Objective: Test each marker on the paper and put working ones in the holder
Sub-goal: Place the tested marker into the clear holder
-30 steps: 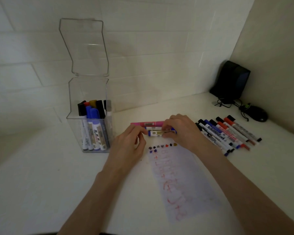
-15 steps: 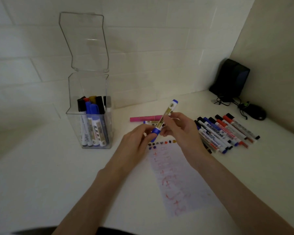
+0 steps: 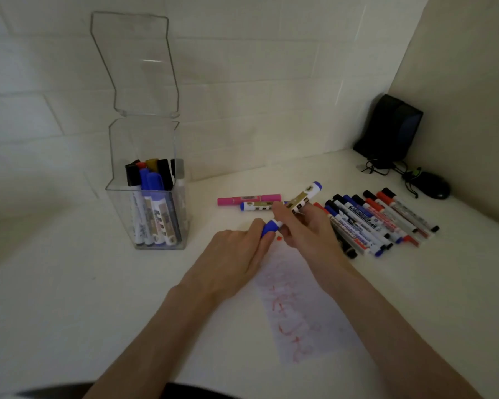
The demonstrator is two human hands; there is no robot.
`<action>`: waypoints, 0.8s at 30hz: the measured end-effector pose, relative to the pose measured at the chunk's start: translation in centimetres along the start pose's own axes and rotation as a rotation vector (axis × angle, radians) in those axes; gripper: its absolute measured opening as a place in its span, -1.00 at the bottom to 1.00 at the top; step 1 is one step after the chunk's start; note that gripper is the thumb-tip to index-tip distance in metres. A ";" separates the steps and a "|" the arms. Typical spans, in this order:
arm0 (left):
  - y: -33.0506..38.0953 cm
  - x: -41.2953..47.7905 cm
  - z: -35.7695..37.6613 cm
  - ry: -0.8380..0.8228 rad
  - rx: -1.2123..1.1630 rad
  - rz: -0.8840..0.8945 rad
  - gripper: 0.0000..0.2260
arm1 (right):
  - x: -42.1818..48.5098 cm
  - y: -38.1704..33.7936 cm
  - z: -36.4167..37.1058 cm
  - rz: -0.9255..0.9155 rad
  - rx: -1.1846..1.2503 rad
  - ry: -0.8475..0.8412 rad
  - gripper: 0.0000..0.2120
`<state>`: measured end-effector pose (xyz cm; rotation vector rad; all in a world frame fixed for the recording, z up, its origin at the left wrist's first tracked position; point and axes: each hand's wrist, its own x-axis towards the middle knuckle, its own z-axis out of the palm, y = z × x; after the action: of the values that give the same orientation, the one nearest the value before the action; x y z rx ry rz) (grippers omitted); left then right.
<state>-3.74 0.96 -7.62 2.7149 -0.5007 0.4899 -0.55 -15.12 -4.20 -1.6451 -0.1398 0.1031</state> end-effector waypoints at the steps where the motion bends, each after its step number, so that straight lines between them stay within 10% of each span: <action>1: 0.2 0.2 0.1 -0.009 -0.073 -0.012 -0.73 | -0.1 0.0 -0.2 -0.004 0.005 -0.003 -0.75; 8: -0.5 -0.6 -0.1 0.026 -0.597 -0.116 -0.69 | 2.1 -1.9 -4.3 -0.021 0.298 0.276 -0.84; 24: -2.3 -0.1 -0.6 -0.106 -0.252 -0.365 -0.67 | 2.1 2.5 -0.6 -0.014 -0.068 0.141 -0.79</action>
<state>-3.08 3.20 -7.70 2.5145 -0.0771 0.1727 1.73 -15.61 -6.58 -1.7130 -0.0483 -0.0286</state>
